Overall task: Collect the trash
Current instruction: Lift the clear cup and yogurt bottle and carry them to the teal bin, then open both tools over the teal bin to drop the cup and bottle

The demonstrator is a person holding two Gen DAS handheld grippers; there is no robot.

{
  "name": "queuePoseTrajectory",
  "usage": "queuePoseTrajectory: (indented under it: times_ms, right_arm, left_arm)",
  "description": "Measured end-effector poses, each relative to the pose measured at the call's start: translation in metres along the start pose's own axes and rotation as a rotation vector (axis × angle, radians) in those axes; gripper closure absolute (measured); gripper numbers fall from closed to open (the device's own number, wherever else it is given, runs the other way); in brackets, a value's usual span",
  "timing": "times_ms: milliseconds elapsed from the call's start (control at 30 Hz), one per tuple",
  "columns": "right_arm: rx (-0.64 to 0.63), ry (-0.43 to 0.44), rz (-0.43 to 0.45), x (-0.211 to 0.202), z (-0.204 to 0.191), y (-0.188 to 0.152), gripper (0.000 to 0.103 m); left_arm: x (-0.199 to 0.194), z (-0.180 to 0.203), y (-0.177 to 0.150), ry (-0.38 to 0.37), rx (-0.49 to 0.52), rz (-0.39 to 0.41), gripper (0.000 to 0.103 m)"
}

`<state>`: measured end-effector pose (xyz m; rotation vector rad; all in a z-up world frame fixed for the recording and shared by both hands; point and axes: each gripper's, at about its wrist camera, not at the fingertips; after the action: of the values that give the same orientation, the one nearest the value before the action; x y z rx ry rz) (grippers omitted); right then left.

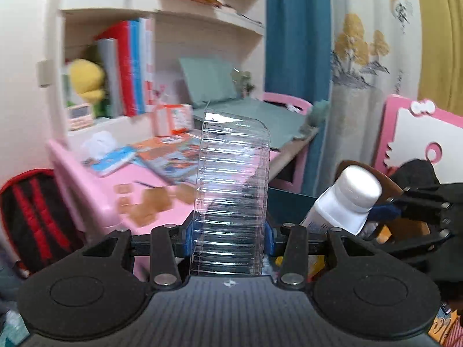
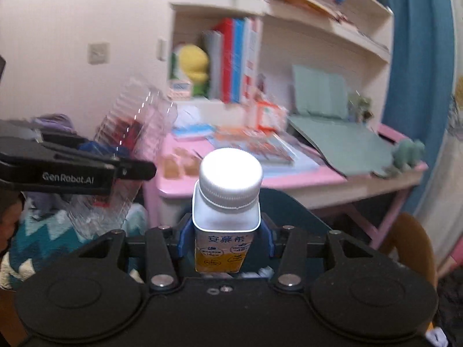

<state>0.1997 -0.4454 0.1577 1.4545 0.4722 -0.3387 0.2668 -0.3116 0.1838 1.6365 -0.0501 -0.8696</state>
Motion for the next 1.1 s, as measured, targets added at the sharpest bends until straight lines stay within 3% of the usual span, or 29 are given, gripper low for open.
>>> queuePoseTrajectory:
  times_ms: [200, 667, 800, 833, 900, 1100]
  right_arm:
    - [0.02, -0.013, -0.124, 0.042, 0.028, -0.013, 0.058]
    - [-0.012, -0.001, -0.328, 0.107, 0.042, -0.03, 0.057]
    - [0.01, 0.01, -0.367, 0.114, 0.046, -0.035, 0.056]
    - [0.01, 0.007, -0.37, 0.114, 0.045, -0.035, 0.056]
    - [0.007, -0.005, -0.361, 0.112, 0.045, -0.034, 0.056]
    - [0.059, -0.024, -0.331, 0.096, 0.058, -0.03, 0.056]
  left_arm:
    - [0.069, 0.032, 0.006, -0.066, 0.022, -0.119, 0.06]
    - [0.171, 0.037, 0.006, -0.056, 0.049, -0.354, 0.06]
    - [0.178, 0.043, 0.012, -0.065, 0.061, -0.365, 0.056]
    - [0.18, 0.044, 0.014, -0.066, 0.05, -0.368, 0.053]
    - [0.179, 0.045, 0.017, -0.073, 0.017, -0.362, 0.037]
    - [0.162, 0.049, 0.02, -0.093, 0.022, -0.315, 0.037]
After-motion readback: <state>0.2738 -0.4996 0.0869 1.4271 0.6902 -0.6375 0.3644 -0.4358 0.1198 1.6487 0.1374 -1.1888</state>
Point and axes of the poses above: each gripper's, at about its wrist camera, not at the fingertips, and x roughly the way its jaws point, z to its right, y to its top, and after that the axes turned 3 degrees about -z, right-handed
